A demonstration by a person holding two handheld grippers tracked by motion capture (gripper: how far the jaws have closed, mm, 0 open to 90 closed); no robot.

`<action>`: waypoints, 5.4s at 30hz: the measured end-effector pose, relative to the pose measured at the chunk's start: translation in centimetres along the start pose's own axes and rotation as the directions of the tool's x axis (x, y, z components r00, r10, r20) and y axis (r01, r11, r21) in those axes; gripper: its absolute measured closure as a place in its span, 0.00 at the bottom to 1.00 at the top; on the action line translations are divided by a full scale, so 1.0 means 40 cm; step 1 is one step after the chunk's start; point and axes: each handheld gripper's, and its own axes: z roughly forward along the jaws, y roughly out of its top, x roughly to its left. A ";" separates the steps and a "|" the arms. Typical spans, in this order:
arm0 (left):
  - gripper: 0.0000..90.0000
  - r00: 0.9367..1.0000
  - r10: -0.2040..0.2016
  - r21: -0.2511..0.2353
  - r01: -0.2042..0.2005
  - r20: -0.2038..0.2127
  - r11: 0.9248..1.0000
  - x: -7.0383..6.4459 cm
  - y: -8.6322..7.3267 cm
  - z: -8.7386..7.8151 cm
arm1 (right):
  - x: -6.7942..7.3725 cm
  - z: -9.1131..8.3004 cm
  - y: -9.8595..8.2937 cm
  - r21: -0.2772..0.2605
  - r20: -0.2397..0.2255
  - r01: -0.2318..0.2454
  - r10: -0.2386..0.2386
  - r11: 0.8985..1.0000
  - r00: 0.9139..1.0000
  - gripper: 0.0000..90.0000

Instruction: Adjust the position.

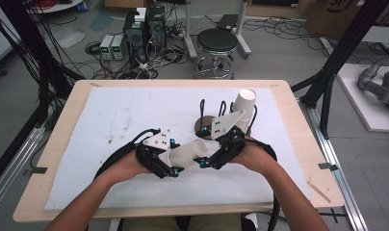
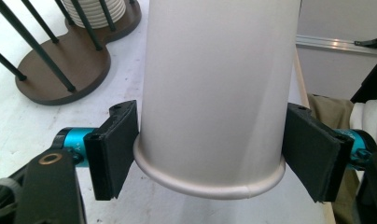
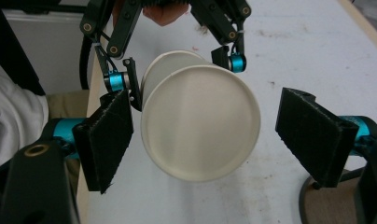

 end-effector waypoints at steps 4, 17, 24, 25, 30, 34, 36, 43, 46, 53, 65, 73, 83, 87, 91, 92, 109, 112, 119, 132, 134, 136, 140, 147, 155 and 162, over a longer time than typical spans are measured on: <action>0.25 1.000 0.008 0.006 -0.008 0.009 1.000 -0.006 0.002 0.009 | 0.004 0.022 0.000 0.048 -0.014 0.015 -0.014 0.999 1.000 0.22; 0.25 1.000 0.015 -0.001 -0.015 0.022 1.000 -0.012 0.002 0.018 | 0.006 0.037 -0.005 0.094 -0.080 0.046 -0.039 0.995 0.996 0.37; 0.21 0.999 0.013 -0.043 -0.012 0.032 0.999 -0.016 -0.007 0.018 | 0.007 0.036 -0.009 0.084 -0.097 0.044 -0.036 0.995 0.995 0.37; 0.21 0.999 0.008 -0.056 -0.006 0.034 0.998 -0.016 -0.009 0.018 | 0.007 0.034 -0.010 0.084 -0.102 0.041 -0.032 0.996 0.994 0.37; 0.20 1.000 0.002 -0.122 0.001 0.026 0.993 -0.018 -0.024 0.008 | 0.002 0.024 -0.016 0.063 -0.105 0.024 -0.017 0.998 0.994 0.37; 0.19 1.000 -0.007 -0.154 0.008 0.007 0.988 -0.014 -0.036 -0.010 | -0.003 0.011 -0.027 0.049 -0.096 0.002 0.003 0.999 0.995 0.37; 0.19 1.000 -0.016 -0.173 0.016 0.000 0.985 -0.011 -0.042 -0.020 | -0.005 0.005 -0.034 0.033 -0.095 -0.012 0.015 0.999 0.995 0.37; 0.19 0.998 -0.060 -0.222 0.055 -0.017 0.974 -0.008 -0.069 -0.042 | -0.009 -0.007 -0.060 0.019 -0.063 -0.040 0.041 0.999 0.997 0.37; 0.19 0.997 -0.079 -0.266 0.071 -0.021 0.961 -0.007 -0.079 -0.048 | -0.010 -0.013 -0.071 0.000 -0.052 -0.048 0.048 0.999 0.997 0.37; 0.19 0.992 -0.123 -0.374 0.104 -0.028 0.922 -0.005 -0.092 -0.055 | -0.008 -0.019 -0.100 -0.051 -0.032 -0.083 0.081 0.995 0.996 0.37; 0.17 0.991 -0.135 -0.473 0.115 -0.007 0.874 -0.011 -0.098 -0.052 | 0.004 -0.017 -0.152 -0.175 -0.026 -0.140 0.138 0.974 0.990 0.37; 0.17 0.993 -0.119 -0.480 0.099 -0.011 0.872 -0.021 -0.093 -0.037 | 0.016 -0.005 -0.175 -0.232 -0.037 -0.172 0.168 0.957 0.985 0.37; 0.17 0.995 -0.099 -0.507 0.087 0.003 0.858 -0.020 -0.085 -0.020 | 0.021 0.000 -0.175 -0.287 -0.060 -0.184 0.174 0.940 0.983 0.37; 0.17 0.995 -0.099 -0.519 0.085 0.001 0.851 -0.018 -0.080 -0.013 | 0.021 0.001 -0.173 -0.304 -0.068 -0.185 0.172 0.935 0.983 0.37; 0.17 0.996 -0.083 -0.524 0.078 0.014 0.848 -0.020 -0.072 -0.003 | 0.021 -0.001 -0.170 -0.323 -0.084 -0.197 0.179 0.926 0.980 0.37; 0.17 0.997 -0.081 -0.524 0.076 0.015 0.848 -0.021 -0.071 0.000 | 0.020 0.000 -0.170 -0.329 -0.087 -0.194 0.175 0.924 0.981 0.37; 0.23 0.998 -0.049 -0.518 0.064 0.043 0.853 -0.027 -0.062 0.016 | 0.019 0.008 -0.168 -0.359 -0.163 -0.225 0.176 0.906 0.971 0.38; 0.24 0.998 -0.047 -0.516 0.060 0.039 0.854 -0.027 -0.061 0.014 | 0.020 0.010 -0.168 -0.343 -0.164 -0.226 0.179 0.912 0.970 0.38; 0.27 0.999 -0.040 -0.497 0.049 0.030 0.866 -0.028 -0.060 0.014 | 0.020 0.009 -0.166 -0.323 -0.155 -0.216 0.173 0.921 0.973 0.38; 0.27 0.997 -0.071 -0.433 0.056 -0.019 0.900 -0.021 -0.049 -0.001 | 0.029 -0.014 -0.145 -0.324 -0.058 -0.212 0.204 0.922 0.977 0.22; 0.27 0.997 -0.074 -0.418 0.056 -0.028 0.907 -0.020 -0.047 -0.008 | 0.030 -0.019 -0.144 -0.316 -0.043 -0.200 0.197 0.928 0.980 0.22; 0.28 0.997 -0.072 -0.396 0.051 -0.038 0.917 -0.019 -0.043 -0.014 | 0.031 -0.024 -0.143 -0.309 -0.025 -0.191 0.193 0.932 0.981 0.22; 0.27 0.996 -0.067 -0.332 0.046 -0.053 0.942 -0.017 -0.029 -0.026 | 0.034 -0.032 -0.137 -0.274 0.012 -0.164 0.173 0.948 0.985 0.22; 0.27 0.997 -0.029 -0.216 0.015 -0.066 0.976 -0.010 0.001 -0.045 | 0.033 -0.044 -0.123 -0.227 0.043 -0.124 0.137 0.966 0.990 0.22; 0.27 0.998 -0.011 -0.122 0.004 -0.060 0.993 -0.006 0.030 -0.052 | 0.032 -0.033 -0.090 -0.107 0.076 -0.041 0.049 0.993 0.996 0.22; 0.27 0.999 0.010 -0.051 -0.013 -0.049 0.999 -0.002 0.055 -0.048 | 0.031 -0.014 -0.064 -0.033 0.072 0.008 -0.006 0.999 0.997 0.22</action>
